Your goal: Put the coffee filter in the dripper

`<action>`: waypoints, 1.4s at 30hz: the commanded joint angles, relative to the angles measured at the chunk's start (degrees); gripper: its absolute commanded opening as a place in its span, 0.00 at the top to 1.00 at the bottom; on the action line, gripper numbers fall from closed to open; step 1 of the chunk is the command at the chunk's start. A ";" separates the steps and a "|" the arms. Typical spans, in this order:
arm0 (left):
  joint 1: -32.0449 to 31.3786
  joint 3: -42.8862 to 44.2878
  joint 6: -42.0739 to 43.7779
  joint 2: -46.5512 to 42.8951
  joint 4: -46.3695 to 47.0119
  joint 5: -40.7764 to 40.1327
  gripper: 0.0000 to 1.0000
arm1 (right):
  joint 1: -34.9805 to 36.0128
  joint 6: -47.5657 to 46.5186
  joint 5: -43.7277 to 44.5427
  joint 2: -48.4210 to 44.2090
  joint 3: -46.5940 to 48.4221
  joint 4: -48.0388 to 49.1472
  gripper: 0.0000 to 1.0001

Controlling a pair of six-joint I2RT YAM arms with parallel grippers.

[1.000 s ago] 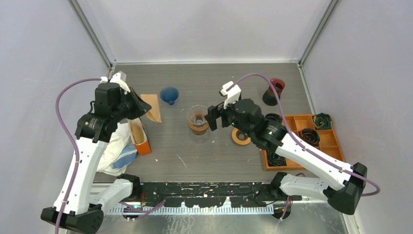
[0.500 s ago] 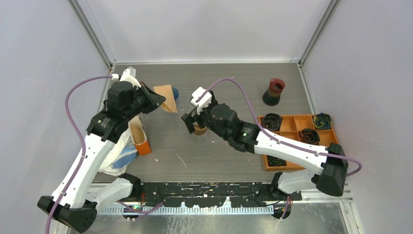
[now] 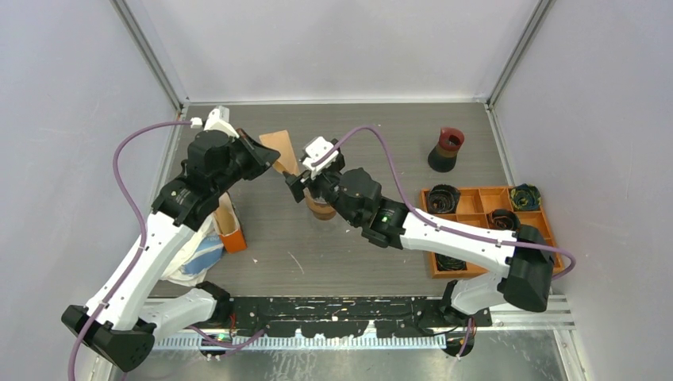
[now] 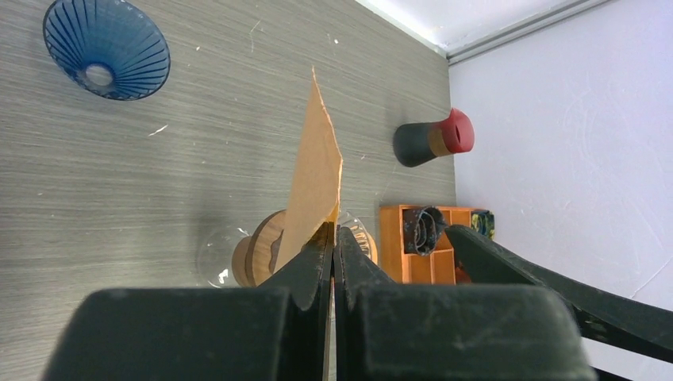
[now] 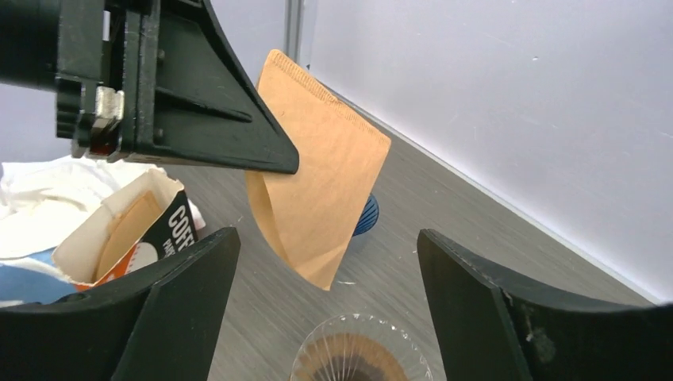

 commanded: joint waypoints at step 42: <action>-3.82 -1.19 -4.63 -0.96 7.44 -1.49 1.00 | 0.48 -24.30 9.24 10.73 -1.93 26.74 0.64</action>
